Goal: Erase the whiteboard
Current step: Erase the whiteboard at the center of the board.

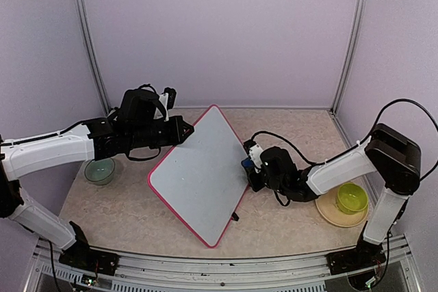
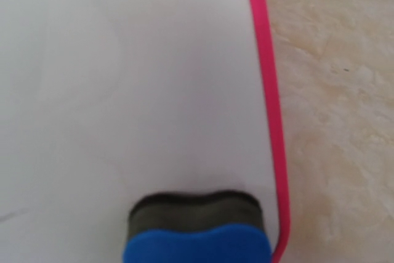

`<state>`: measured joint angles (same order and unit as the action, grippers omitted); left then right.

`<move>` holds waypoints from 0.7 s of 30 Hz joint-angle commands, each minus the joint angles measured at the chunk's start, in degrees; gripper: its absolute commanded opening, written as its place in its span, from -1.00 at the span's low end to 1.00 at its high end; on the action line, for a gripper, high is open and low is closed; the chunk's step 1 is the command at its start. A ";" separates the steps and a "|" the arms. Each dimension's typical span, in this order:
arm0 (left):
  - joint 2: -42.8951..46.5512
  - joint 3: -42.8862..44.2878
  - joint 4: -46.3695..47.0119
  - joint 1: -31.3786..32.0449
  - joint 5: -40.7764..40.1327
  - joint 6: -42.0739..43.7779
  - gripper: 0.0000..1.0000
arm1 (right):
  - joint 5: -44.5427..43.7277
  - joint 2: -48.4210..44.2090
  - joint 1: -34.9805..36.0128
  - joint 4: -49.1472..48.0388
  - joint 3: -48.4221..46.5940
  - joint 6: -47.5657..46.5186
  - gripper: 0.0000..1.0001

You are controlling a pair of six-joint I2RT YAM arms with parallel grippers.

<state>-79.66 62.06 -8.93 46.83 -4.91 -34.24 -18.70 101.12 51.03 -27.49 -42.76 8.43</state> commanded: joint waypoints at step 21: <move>0.90 -1.70 -2.32 1.25 -0.04 -0.19 -1.00 | 7.04 0.74 14.89 -3.33 3.34 2.72 -1.00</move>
<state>-78.15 61.39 -9.89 46.92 -6.37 -34.09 -22.83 100.55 61.12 -30.96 -40.14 10.68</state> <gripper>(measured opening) 0.059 0.214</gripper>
